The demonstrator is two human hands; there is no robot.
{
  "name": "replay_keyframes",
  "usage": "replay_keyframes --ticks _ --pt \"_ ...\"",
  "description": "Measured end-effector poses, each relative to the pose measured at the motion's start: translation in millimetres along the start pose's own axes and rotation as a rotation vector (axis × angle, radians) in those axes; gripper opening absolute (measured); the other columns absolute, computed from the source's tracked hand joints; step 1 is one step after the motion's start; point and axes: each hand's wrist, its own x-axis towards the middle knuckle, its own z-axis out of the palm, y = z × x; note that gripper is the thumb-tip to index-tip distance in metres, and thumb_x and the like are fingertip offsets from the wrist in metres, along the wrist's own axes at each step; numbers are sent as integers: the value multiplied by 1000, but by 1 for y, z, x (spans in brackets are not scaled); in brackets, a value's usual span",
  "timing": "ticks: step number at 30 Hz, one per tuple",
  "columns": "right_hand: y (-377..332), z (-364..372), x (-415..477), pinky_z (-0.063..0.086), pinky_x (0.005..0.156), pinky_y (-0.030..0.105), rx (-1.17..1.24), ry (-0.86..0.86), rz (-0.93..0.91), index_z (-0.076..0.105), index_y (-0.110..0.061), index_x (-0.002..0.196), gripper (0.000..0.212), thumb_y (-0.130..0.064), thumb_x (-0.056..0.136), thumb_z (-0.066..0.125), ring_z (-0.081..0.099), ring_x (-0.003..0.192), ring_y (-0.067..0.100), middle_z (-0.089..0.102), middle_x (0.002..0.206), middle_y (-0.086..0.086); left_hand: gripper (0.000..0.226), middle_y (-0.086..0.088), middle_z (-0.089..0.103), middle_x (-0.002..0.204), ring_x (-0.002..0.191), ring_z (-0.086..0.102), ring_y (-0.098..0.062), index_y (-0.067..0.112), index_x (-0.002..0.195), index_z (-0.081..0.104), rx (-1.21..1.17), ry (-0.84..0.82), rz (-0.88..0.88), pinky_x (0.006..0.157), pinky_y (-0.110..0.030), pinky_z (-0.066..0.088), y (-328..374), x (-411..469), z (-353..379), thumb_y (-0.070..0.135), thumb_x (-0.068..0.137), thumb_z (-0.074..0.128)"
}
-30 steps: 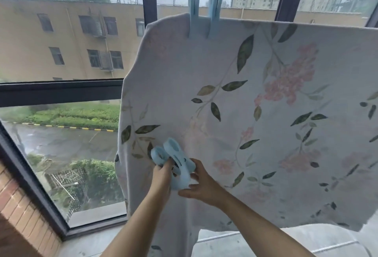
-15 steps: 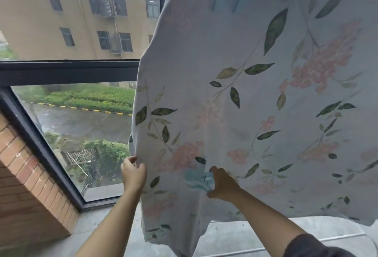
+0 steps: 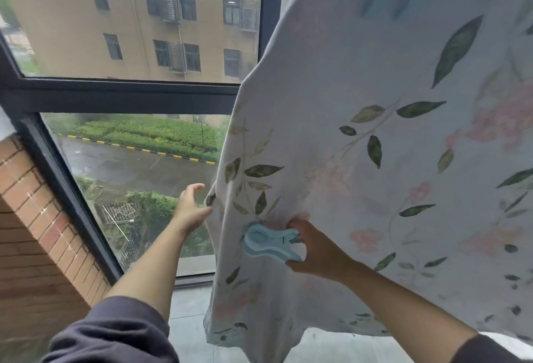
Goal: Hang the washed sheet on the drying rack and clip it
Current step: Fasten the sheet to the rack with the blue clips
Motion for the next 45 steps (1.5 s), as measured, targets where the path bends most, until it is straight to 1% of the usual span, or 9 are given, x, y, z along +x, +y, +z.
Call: replay_keyframes --ticks 3,10,21,25,30,34,38,42,45 --pt "-9 1 13 47 97 27 -9 22 -33 38 -29 126 66 -39 73 76 51 111 4 45 125 -7 71 0 34 151 140 29 -24 28 145 30 271 -87 242 112 -44 28 10 21 1 14 82 59" --pt "-17 -7 25 48 96 21 -57 -30 -55 35 -35 126 68 -38 73 78 51 112 3 43 129 -14 23 -4 68 109 101 63 -24 20 103 66 912 -154 155 78 -29 44 -15 16 -39 33 85 62" --pt "-65 -10 39 42 87 7 -93 -73 -97 37 -34 127 69 -43 73 78 48 110 -2 48 125 -16 95 -19 54 132 122 53 -26 0 132 52 -1131 -337 -185 98 -41 48 -18 -24 -142 30 52 93" --pt "-75 -18 39 49 90 27 -105 -96 -135 40 -34 124 66 -47 70 77 52 108 1 51 121 -13 38 -12 67 99 87 68 -20 19 102 54 -1507 37 -95 81 -40 55 -15 -30 -168 2 73 72" --pt "-81 -32 38 47 91 27 -139 -71 -166 38 -36 125 66 -47 71 75 50 110 2 49 122 -16 21 -1 71 74 48 59 -4 20 87 61 -726 234 -194 47 -16 47 2 -33 -172 1 93 52" --pt "-80 -44 33 47 91 27 -134 -46 -165 38 -38 120 61 -43 72 76 48 108 1 46 118 -19 29 -8 73 95 57 60 -13 21 73 66 -131 479 -203 60 -23 48 23 -12 -143 -1 83 51" --pt "-67 -54 24 46 94 28 -146 -48 -128 37 -36 126 67 -43 72 76 46 110 1 43 125 -16 33 -3 55 114 81 70 -26 16 119 46 -751 -62 -151 60 -33 59 50 -10 -99 -3 93 44" --pt "-60 -60 21 46 96 29 -138 -40 -123 40 -34 124 63 -40 73 76 46 111 2 44 122 -15 54 -2 57 126 95 63 -18 24 133 44 -151 -382 69 72 -32 54 61 -13 -59 2 86 60" --pt "-58 -59 20 48 94 27 -126 -29 -114 41 -34 122 61 -41 73 76 47 110 0 46 121 -16 50 -9 62 124 99 65 -21 14 133 46 -309 -467 19 83 -38 55 90 -20 -26 30 89 64"
